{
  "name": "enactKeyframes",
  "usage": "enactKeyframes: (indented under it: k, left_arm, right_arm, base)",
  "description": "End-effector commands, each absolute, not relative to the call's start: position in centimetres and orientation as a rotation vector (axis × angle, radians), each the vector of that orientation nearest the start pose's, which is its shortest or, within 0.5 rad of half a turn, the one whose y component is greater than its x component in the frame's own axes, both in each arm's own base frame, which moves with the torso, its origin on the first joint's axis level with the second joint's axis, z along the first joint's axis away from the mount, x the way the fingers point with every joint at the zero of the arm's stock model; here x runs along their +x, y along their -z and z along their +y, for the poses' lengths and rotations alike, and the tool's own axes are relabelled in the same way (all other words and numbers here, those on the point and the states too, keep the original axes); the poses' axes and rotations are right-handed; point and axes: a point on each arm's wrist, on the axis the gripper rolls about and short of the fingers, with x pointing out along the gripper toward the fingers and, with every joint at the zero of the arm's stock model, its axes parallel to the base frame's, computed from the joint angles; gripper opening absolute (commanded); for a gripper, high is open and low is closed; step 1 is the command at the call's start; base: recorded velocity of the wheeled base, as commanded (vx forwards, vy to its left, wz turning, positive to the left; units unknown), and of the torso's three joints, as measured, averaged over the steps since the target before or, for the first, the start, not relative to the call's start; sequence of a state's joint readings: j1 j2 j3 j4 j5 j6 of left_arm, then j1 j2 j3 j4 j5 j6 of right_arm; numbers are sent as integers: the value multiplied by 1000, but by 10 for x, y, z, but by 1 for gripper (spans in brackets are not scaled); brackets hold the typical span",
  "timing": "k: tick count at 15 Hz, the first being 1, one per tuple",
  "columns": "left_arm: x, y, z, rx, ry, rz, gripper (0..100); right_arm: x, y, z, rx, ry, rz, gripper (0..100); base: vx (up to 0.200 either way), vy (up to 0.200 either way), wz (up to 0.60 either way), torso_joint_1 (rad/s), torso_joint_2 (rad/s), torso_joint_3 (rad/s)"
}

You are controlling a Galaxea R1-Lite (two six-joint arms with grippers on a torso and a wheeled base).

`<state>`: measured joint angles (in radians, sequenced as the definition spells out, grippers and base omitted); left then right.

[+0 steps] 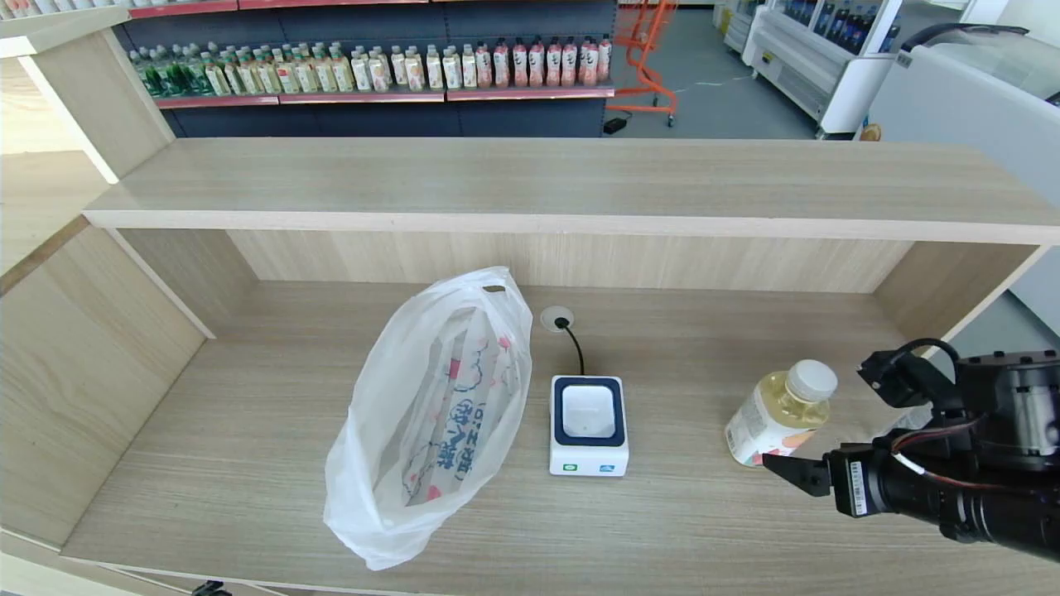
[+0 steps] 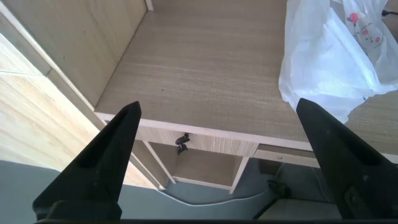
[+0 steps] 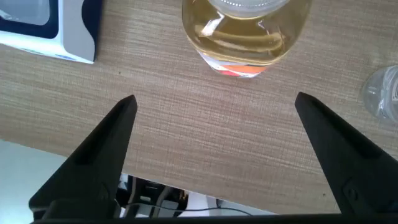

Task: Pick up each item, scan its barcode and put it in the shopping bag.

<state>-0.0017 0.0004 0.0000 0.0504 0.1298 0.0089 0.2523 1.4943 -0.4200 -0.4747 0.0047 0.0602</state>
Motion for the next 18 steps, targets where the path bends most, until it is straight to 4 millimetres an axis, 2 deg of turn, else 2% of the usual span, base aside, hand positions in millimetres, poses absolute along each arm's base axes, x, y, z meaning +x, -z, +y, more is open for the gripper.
enactKeyframes:
  k: [1, 10, 18]
  left_arm:
    - [-23, -70, 3, 13, -129, 51, 100]
    - [-23, -70, 3, 13, -129, 53, 100]
    - [-23, -70, 3, 13, -129, 51, 100]
  right_arm:
    - [218, -104, 62, -44, -216, 655, 100]
    - [244, -89, 84, -86, -112, 489, 100]
    - [261, -78, 98, -118, -153, 378, 100]
  base:
    - [0, 0, 0, 0, 0, 0]
    - [0, 0, 0, 0, 0, 0]
    - [0, 0, 0, 0, 0, 0]
